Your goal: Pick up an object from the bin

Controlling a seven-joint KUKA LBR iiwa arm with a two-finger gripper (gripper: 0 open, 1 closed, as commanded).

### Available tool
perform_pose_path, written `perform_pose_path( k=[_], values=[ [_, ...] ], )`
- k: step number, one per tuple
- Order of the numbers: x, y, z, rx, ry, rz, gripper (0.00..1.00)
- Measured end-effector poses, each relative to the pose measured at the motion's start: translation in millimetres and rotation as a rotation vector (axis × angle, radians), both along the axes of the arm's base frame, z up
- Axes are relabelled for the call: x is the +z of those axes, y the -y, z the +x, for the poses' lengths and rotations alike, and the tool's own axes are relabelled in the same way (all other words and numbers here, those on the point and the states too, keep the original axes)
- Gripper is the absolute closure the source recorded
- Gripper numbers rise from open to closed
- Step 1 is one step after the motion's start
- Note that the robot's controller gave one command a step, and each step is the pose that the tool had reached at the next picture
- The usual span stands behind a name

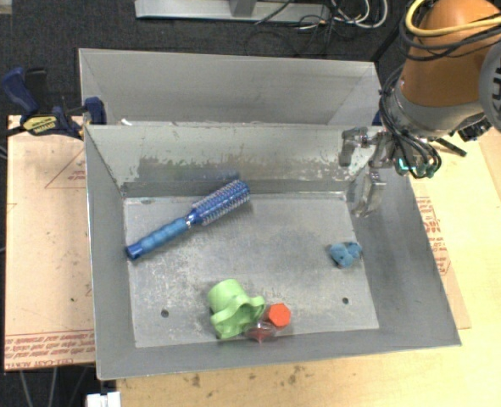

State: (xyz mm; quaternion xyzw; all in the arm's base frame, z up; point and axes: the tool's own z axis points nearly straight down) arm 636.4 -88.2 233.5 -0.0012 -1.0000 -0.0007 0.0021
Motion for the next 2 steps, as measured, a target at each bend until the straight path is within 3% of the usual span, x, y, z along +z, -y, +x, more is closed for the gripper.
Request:
perform_pose_path(
  k=[1,2],
  values=[
    [-104,48,-22.0,0.205,0.0,0.001,0.0],
    [-158,37,-51.2,0.794,0.003,0.004,0.0]
  ],
)
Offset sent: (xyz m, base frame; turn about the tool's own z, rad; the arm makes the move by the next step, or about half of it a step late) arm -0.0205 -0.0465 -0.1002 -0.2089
